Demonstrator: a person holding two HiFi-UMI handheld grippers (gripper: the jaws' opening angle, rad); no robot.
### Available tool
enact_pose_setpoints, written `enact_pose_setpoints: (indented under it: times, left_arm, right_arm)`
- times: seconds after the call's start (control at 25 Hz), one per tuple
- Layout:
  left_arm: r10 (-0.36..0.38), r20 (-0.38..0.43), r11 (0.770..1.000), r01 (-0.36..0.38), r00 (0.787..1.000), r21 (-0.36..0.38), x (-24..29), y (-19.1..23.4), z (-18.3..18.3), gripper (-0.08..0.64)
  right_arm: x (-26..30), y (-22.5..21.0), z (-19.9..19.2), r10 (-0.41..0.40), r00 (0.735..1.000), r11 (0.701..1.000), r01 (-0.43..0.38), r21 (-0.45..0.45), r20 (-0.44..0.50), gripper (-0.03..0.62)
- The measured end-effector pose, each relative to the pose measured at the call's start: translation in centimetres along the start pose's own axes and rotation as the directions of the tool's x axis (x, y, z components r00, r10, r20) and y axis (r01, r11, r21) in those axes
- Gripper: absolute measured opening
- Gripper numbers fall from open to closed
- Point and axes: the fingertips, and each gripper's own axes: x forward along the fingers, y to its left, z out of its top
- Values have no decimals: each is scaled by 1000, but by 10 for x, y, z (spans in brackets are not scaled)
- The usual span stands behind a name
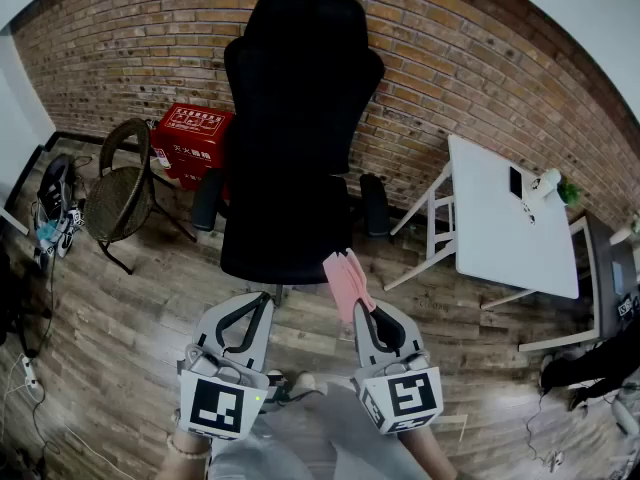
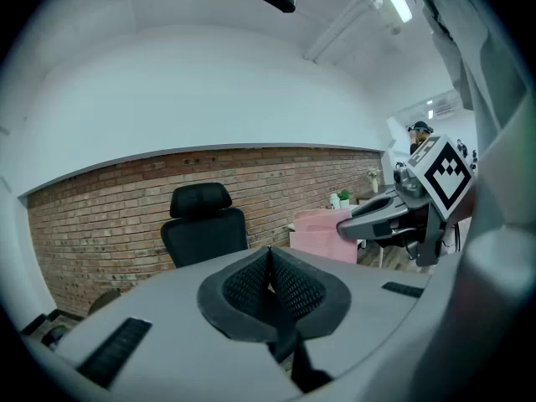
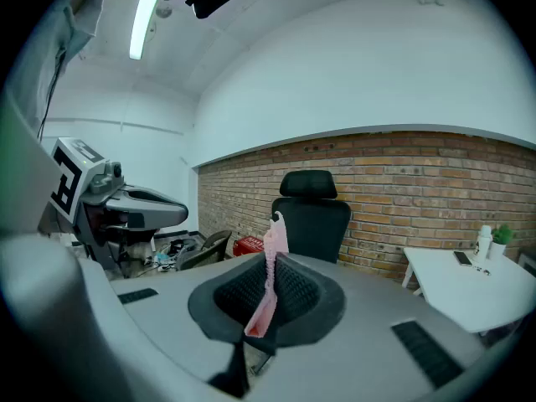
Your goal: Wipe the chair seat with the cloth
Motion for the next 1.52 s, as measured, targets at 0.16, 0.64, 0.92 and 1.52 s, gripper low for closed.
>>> enact_pose_setpoints:
  times: [0.16,0.64,0.92,1.52]
  left_arm:
    - [13,7,1000,-13,1000,-23,-1,3,-1,18]
    - [31,13,999,-31,999,-23,-5,16,-7,18]
    - [30,36,999,-30,999,-13,-13,29,-4,18]
    - [2,63,1000,-3,998,15,-19,46,-14,18]
  right_arm:
    - [0,1,-2,-1,1000,1000,1,0,-4,49]
    - [9,11,-4,-2,1000,1000,2,-8,-13,49]
    - [14,32,14,-10,998,986,19,-165,56,49]
    - [23,46,3,-70,996,988,77,-135,51,49]
